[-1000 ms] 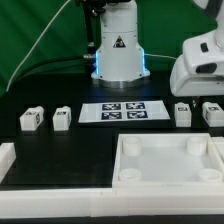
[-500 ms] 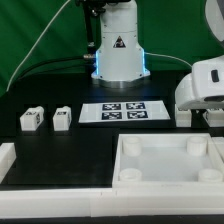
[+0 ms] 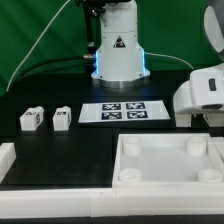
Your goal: Assemble one leg
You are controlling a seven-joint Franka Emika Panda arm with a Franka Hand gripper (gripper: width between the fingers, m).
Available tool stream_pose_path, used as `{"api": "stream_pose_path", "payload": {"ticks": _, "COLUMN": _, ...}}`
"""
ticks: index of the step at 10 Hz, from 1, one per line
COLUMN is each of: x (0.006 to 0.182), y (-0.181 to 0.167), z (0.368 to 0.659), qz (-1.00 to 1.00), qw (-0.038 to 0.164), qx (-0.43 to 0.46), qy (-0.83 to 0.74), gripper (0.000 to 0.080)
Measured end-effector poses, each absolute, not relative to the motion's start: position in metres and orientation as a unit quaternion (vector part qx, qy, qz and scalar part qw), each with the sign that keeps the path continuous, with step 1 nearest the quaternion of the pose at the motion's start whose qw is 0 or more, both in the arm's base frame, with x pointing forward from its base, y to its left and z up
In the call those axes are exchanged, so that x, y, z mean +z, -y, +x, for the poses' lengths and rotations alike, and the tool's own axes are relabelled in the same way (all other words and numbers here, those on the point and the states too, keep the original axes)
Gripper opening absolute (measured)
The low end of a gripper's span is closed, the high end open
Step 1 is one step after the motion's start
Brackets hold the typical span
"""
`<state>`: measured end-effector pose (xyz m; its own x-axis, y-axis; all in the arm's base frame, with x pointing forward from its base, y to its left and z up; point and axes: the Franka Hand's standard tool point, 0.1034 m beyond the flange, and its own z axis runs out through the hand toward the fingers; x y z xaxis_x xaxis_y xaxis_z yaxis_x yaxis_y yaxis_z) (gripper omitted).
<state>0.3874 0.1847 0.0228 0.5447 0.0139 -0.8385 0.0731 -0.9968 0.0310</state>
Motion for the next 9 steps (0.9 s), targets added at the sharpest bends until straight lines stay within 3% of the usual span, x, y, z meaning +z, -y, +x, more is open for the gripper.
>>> {"api": "stream_pose_path", "payload": {"ticks": 1, "x": 0.014, "y": -0.189, "z": 0.396, "qz": 0.876, "qw": 0.029, "qx": -0.481, "qy": -0.024, "gripper": 0.0648}}
{"api": "stream_pose_path", "payload": {"ticks": 5, "x": 0.013, "y": -0.197, "z": 0.391, "qz": 0.878, "qw": 0.038, "qx": -0.476, "qy": -0.021, "gripper": 0.0648}}
{"api": "stream_pose_path", "payload": {"ticks": 9, "x": 0.004, "y": -0.19, "z": 0.386, "qz": 0.88, "qw": 0.034, "qx": -0.473, "qy": -0.018, "gripper": 0.0648}}
